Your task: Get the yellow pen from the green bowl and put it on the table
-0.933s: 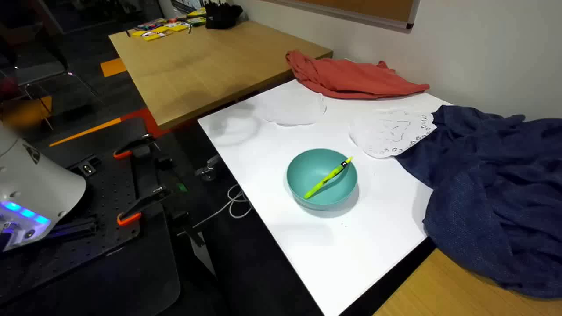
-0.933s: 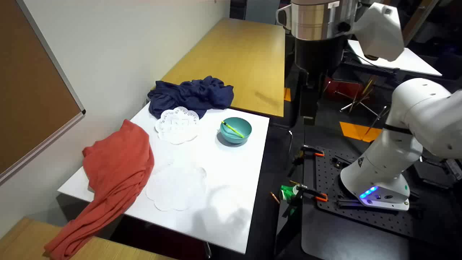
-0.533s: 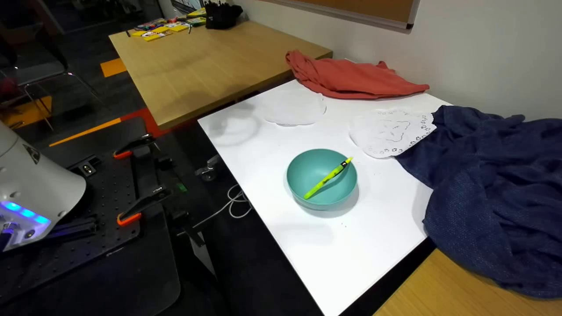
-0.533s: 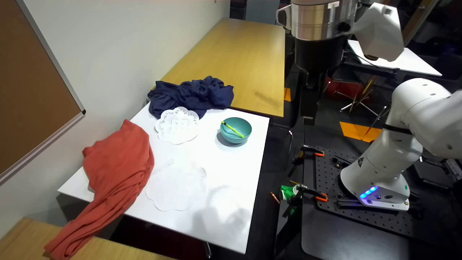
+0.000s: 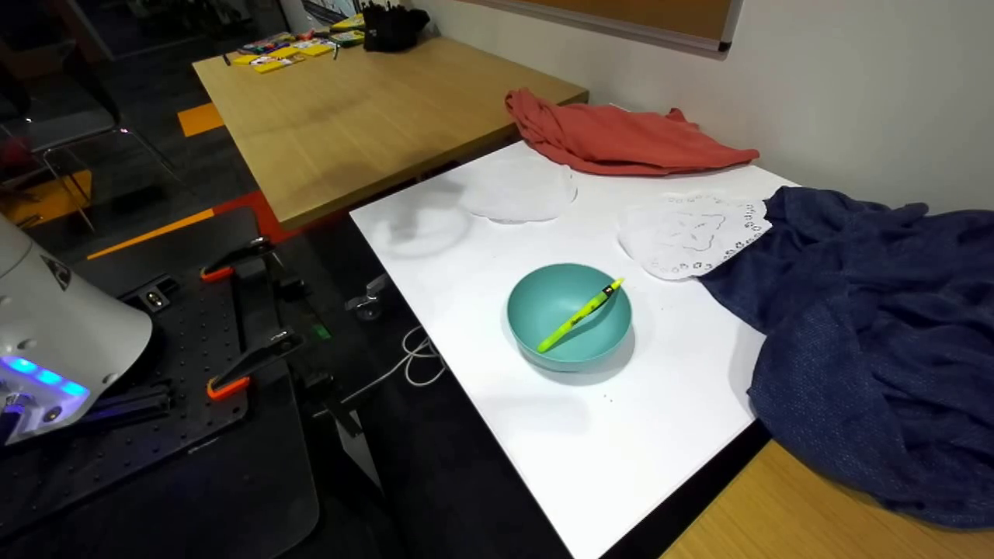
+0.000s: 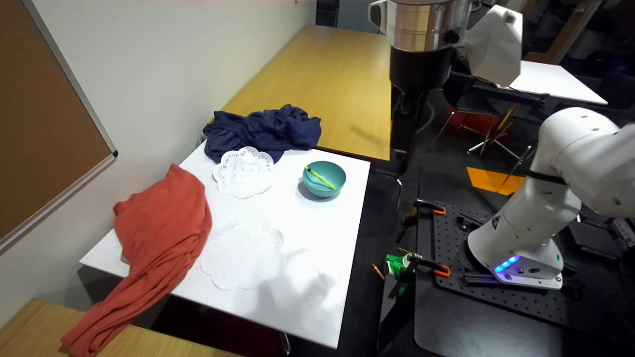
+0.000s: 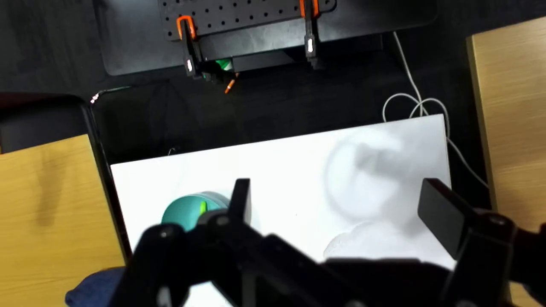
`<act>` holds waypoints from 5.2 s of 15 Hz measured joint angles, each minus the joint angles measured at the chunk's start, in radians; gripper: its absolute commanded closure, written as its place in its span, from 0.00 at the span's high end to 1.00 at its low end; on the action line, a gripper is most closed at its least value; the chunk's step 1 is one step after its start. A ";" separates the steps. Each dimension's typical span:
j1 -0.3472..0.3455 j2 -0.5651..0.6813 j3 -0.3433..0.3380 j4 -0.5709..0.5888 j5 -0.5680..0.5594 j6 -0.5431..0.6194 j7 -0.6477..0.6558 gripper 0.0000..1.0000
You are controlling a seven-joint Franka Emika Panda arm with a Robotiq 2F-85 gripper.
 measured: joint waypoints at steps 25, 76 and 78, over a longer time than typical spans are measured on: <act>-0.159 0.276 -0.244 -0.143 -0.264 0.546 -0.001 1.00; -0.293 1.242 -0.385 0.344 -0.087 1.083 -0.475 0.43; -0.294 1.250 -0.382 0.353 -0.079 1.083 -0.475 0.27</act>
